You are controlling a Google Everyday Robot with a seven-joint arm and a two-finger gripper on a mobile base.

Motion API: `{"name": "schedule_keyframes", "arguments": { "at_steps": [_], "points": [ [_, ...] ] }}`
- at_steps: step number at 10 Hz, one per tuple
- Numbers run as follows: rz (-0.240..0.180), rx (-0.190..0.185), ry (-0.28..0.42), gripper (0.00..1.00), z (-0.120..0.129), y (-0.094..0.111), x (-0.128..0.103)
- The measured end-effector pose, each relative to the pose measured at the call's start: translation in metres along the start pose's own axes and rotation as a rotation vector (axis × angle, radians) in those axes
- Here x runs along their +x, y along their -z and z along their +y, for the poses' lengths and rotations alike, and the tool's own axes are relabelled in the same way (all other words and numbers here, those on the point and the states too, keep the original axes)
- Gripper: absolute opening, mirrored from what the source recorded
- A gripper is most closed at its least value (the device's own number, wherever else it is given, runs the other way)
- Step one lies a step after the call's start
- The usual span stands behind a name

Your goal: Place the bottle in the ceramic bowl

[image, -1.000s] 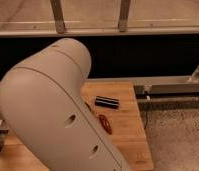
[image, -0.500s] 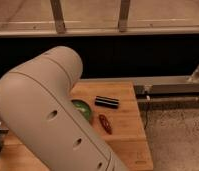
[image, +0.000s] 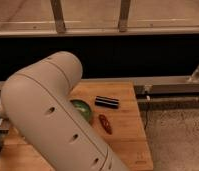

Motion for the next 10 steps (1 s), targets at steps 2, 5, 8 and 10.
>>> {"name": "schedule_keyframes", "arguments": {
  "at_steps": [2, 5, 8, 10],
  "points": [
    [0.026, -0.023, 0.009, 0.62, 0.009, -0.016, 0.003],
    [0.023, -0.014, 0.021, 0.31, 0.010, -0.012, 0.004],
    [-0.011, 0.002, 0.030, 0.03, 0.009, 0.008, 0.002],
    [-0.060, 0.016, 0.028, 0.00, -0.002, 0.038, -0.001]
  ]
}}
